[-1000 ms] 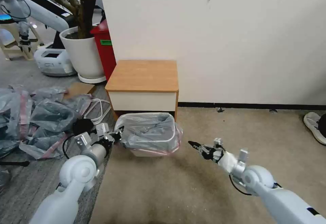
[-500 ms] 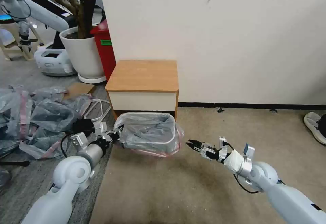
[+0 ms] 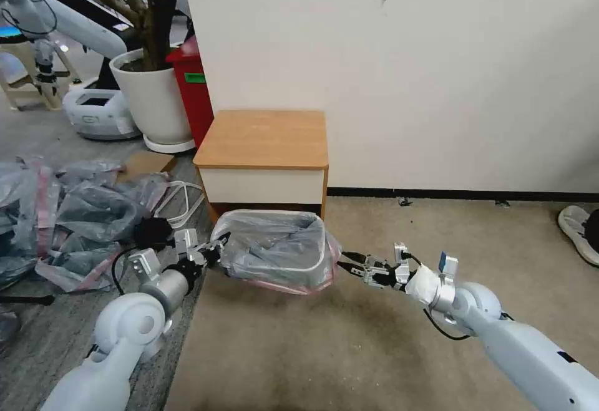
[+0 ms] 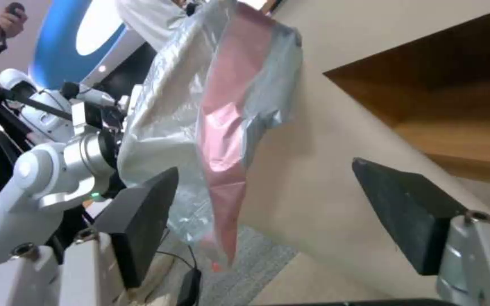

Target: Pick up the garbage bag from the table and place it over the trash can.

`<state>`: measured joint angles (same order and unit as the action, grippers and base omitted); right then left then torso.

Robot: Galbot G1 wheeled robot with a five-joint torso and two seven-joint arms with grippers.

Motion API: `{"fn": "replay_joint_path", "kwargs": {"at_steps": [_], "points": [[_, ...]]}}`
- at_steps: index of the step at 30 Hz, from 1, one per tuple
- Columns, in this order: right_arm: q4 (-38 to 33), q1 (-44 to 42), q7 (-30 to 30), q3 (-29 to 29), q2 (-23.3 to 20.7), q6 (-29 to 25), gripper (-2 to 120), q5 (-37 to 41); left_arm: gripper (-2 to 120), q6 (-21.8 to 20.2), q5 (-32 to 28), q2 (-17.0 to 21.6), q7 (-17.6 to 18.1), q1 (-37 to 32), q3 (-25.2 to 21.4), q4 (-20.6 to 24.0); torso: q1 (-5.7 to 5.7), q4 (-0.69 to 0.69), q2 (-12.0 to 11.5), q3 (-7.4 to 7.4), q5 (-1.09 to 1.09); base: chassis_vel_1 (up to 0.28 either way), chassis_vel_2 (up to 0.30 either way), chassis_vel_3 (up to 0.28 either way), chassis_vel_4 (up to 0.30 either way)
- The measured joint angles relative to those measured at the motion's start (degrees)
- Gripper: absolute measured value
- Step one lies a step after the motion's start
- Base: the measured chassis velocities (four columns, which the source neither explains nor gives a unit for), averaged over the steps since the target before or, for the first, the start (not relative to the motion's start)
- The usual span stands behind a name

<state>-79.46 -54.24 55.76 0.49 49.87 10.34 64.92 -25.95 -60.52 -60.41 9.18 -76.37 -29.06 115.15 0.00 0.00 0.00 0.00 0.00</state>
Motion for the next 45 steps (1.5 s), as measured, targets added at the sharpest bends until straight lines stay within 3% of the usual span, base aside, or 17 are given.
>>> {"fn": "replay_joint_path", "kwargs": {"at_steps": [10, 24, 33, 45], "points": [[-0.31, 0.62, 0.15, -0.87, 0.03, 0.02, 58, -0.01, 6, 0.02, 0.65, -0.2, -0.08, -0.32, 0.46, 0.0, 0.0, 0.0, 0.0, 0.0, 0.0, 0.0, 0.0, 0.0, 0.0], [-0.48, 0.71, 0.6, -1.39, 0.59, -0.7, 3, -1.19, 6, 0.12, 2.05, -0.54, -0.74, -1.58, 0.86, -0.06, 0.0, 0.0, 0.0, 0.0, 0.0, 0.0, 0.0, 0.0, 0.0], [-0.07, 0.4, -5.91, -1.82, 0.9, -3.71, 0, -3.74, 6, 0.33, 2.4, -0.81, -1.33, -1.59, 1.41, -0.09, 0.0, 0.0, 0.0, 0.0, 0.0, 0.0, 0.0, 0.0, 0.0], [0.84, -0.24, -9.71, -2.26, 2.21, -5.32, 0, -10.33, 6, 1.32, 2.26, -1.63, -1.64, -1.2, 1.98, -0.28, 0.0, 0.0, 0.0, 0.0, 0.0, 0.0, 0.0, 0.0, 0.0]]}}
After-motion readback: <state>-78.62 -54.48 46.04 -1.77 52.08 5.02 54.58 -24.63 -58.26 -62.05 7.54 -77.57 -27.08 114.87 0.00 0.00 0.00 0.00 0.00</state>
